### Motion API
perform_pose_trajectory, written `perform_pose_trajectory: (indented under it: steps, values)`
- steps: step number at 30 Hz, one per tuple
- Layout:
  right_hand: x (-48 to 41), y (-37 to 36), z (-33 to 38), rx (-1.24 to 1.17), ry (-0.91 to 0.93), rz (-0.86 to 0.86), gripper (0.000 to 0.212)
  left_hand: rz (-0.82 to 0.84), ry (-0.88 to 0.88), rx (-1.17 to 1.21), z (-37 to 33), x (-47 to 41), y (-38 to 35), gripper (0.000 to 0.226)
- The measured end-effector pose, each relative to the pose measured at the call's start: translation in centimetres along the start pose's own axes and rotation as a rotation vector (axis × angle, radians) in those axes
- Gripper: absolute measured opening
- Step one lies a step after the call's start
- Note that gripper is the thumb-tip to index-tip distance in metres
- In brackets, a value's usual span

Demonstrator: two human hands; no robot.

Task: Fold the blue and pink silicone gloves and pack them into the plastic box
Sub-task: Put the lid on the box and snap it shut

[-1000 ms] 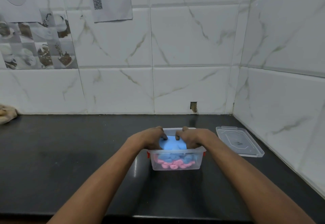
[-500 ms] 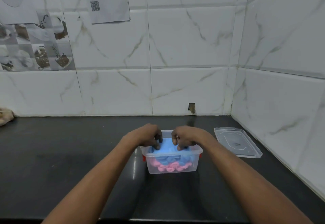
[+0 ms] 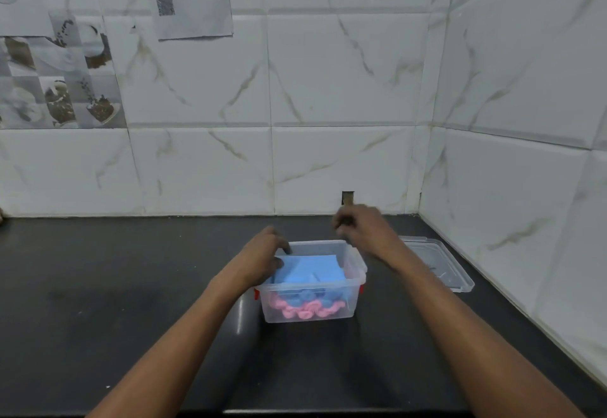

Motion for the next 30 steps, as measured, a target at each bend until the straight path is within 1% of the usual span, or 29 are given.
perform_pose_trajectory:
  steps: [1,2,3,5,6,8,10,12,14,15,17,18,20,22,23,25,27,29,30]
  values:
    - [-0.1,1.5,-1.4,0.007,-0.032,-0.083,0.018,-0.076,0.033,0.026,0.3,0.6,-0.1,0.037]
    - [-0.2,2.8,-3.2,0.093,-0.084,-0.119,0.018,-0.144,0.072,0.050,0.6,1.1,-0.1,0.043]
    - [-0.2,3.8,-5.4,0.233,-0.151,-0.096,0.019,-0.203,0.112,0.071,0.9,1.6,-0.2,0.048]
    - [0.6,4.7,-9.9,0.491,-0.266,0.073,0.026,-0.280,0.181,0.117,1.4,2.2,-0.4,0.051]
    - [1.2,4.7,-11.9,0.565,-0.303,0.147,0.031,-0.296,0.210,0.141,1.6,2.3,-0.5,0.049]
    - [2.3,4.5,-14.8,0.617,-0.344,0.217,0.039,-0.306,0.258,0.177,1.6,2.4,-0.7,0.044]
    - [3.2,4.0,-16.4,0.622,-0.361,0.216,0.038,-0.316,0.285,0.219,1.7,2.5,-0.8,0.046]
    - [3.7,3.4,-17.2,0.636,-0.356,0.187,0.024,-0.308,0.320,0.280,1.6,2.6,-0.8,0.054]
    - [4.1,2.9,-17.5,0.657,-0.300,0.132,0.011,-0.295,0.361,0.326,1.6,2.9,-0.8,0.059]
    - [4.2,2.7,-17.5,0.684,-0.254,0.105,0.010,-0.296,0.373,0.338,1.6,3.0,-0.8,0.061]
    - [4.4,2.4,-17.3,0.757,-0.150,0.039,0.015,-0.310,0.378,0.335,1.4,3.2,-0.7,0.061]
    - [4.6,2.5,-17.0,0.771,-0.107,-0.033,0.016,-0.318,0.378,0.338,1.3,3.3,-0.6,0.060]
    - [4.8,3.0,-15.9,0.662,-0.025,-0.263,0.013,-0.331,0.376,0.348,1.0,3.4,-0.5,0.057]
    - [5.0,4.0,-14.1,0.451,0.017,-0.463,0.007,-0.351,0.378,0.345,0.9,3.5,-0.5,0.052]
    - [5.0,4.7,-12.9,0.337,0.011,-0.531,0.006,-0.368,0.377,0.335,0.8,3.4,-0.5,0.050]
    - [4.8,6.2,-10.5,0.047,-0.039,-0.595,0.004,-0.438,0.351,0.290,0.6,3.4,-0.1,0.039]
    - [4.2,7.6,-8.2,-0.237,-0.050,-0.635,0.003,-0.554,0.297,0.265,0.3,3.4,0.7,0.024]
    - [3.6,8.1,-6.6,-0.516,-0.065,-0.616,0.008,-0.633,0.267,0.290,0.1,3.4,1.7,0.032]
    - [3.1,7.7,-5.9,-0.673,-0.096,-0.557,0.010,-0.663,0.265,0.367,-0.1,3.4,2.4,0.036]
Point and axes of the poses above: each hand's wrist, its own x-axis away from the middle knuckle, its own y-axis out of the back of the hand, z = x × y, the point moved 3 cm from there along -x, towards the middle knuckle, and after that the axes turned 15 degrees about -y, right-handed, at the moved point
